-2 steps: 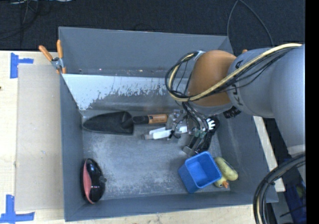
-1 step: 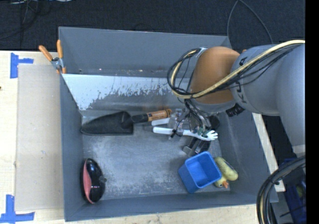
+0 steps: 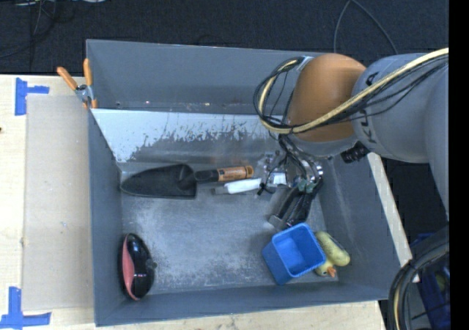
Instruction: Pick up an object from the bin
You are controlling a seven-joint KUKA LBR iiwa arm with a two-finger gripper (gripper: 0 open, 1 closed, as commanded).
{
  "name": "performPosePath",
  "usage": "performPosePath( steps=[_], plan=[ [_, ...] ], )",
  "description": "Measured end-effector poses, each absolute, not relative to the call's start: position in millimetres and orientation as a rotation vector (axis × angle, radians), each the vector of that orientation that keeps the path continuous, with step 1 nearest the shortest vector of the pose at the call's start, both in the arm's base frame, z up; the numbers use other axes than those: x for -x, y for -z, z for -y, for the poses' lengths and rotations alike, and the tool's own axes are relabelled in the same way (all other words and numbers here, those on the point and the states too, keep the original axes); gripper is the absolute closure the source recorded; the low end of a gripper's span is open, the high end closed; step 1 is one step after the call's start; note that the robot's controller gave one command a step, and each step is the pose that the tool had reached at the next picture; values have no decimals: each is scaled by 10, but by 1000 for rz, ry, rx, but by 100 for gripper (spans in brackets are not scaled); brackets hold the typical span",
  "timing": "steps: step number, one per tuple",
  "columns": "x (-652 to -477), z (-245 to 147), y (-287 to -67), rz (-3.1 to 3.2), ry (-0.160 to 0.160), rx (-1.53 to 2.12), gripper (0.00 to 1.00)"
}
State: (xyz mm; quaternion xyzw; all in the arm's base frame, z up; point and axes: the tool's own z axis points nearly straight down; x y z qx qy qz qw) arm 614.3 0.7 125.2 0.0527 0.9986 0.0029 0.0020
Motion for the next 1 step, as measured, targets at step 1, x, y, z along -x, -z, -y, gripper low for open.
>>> performPosePath(
  steps=[1],
  plan=[
    [-6145, -8, -1755, -3133, -10, -165, 100]
  ],
)
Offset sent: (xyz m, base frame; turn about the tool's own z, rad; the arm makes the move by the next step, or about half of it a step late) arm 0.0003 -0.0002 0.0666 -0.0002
